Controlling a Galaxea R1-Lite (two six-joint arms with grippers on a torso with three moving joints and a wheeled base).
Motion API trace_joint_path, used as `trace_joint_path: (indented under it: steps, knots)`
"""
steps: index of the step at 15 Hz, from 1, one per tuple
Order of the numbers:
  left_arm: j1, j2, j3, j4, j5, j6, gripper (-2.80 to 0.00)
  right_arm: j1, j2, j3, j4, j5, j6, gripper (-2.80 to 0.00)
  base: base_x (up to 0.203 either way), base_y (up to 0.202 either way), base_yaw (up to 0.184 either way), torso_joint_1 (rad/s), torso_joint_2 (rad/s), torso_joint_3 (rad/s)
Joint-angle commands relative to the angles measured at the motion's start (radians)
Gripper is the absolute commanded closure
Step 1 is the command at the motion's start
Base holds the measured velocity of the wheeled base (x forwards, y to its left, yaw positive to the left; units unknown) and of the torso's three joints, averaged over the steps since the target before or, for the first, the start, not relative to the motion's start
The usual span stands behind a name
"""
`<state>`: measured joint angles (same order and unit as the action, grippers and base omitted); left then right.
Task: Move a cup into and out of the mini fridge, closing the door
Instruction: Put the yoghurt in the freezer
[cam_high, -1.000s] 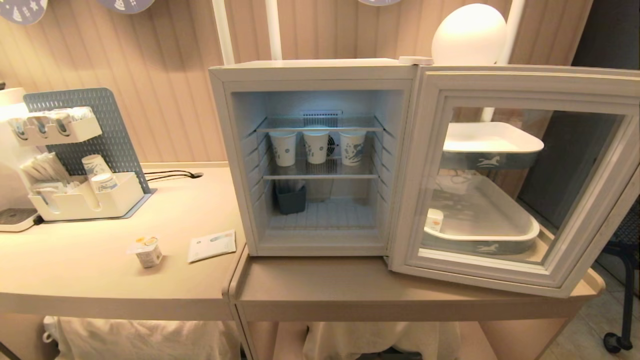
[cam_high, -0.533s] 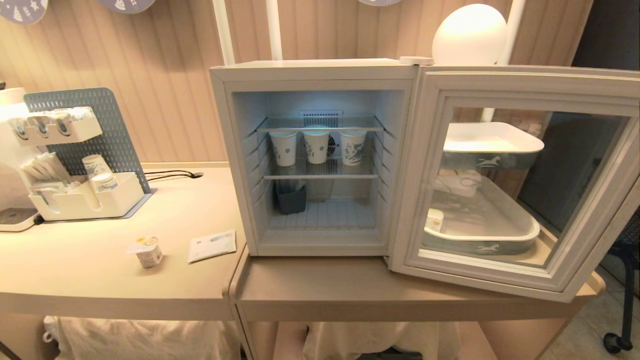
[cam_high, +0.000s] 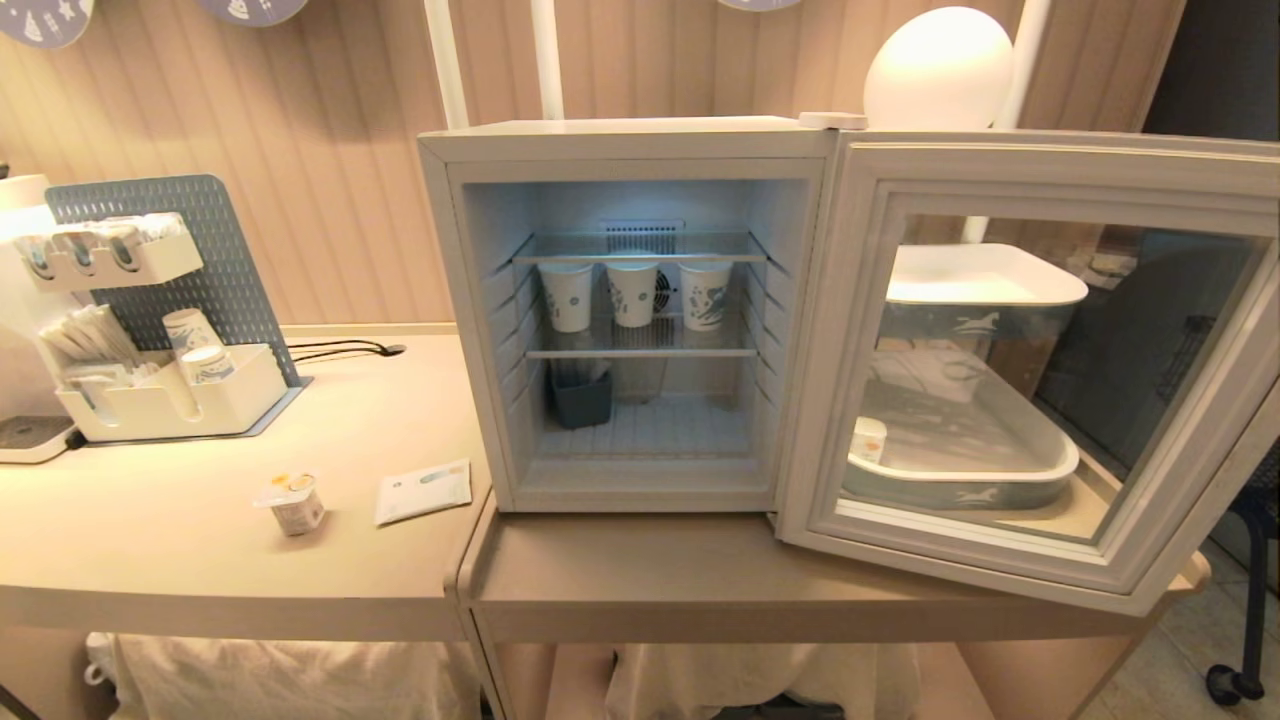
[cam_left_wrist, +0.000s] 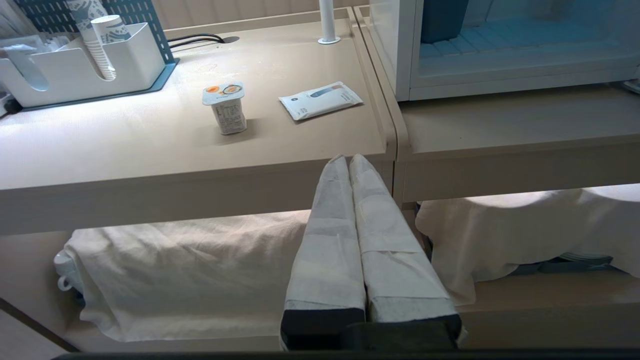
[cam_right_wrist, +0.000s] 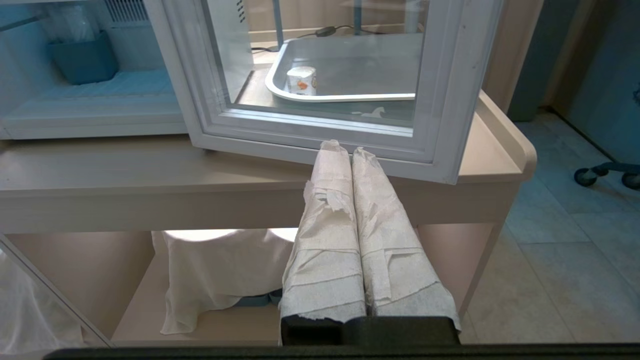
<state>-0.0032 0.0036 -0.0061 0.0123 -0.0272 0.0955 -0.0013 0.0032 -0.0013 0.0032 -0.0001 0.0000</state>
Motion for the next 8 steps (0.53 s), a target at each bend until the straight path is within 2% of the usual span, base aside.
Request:
trace_joint_path:
  steps: [1, 8]
  knots:
    - [0.0, -0.004, 0.006, -0.002, 0.0, -0.003, 0.0, 0.001, 0.0, 0.0, 0.0, 0.0, 0.0, 0.0, 0.0, 0.0, 0.0, 0.0, 0.0, 0.0]
    - [0.0, -0.004, 0.006, -0.002, 0.0, -0.003, 0.0, 0.0, 0.001, 0.0, 0.0, 0.0, 0.0, 0.0, -0.01, 0.0, 0.0, 0.0, 0.0, -0.001]
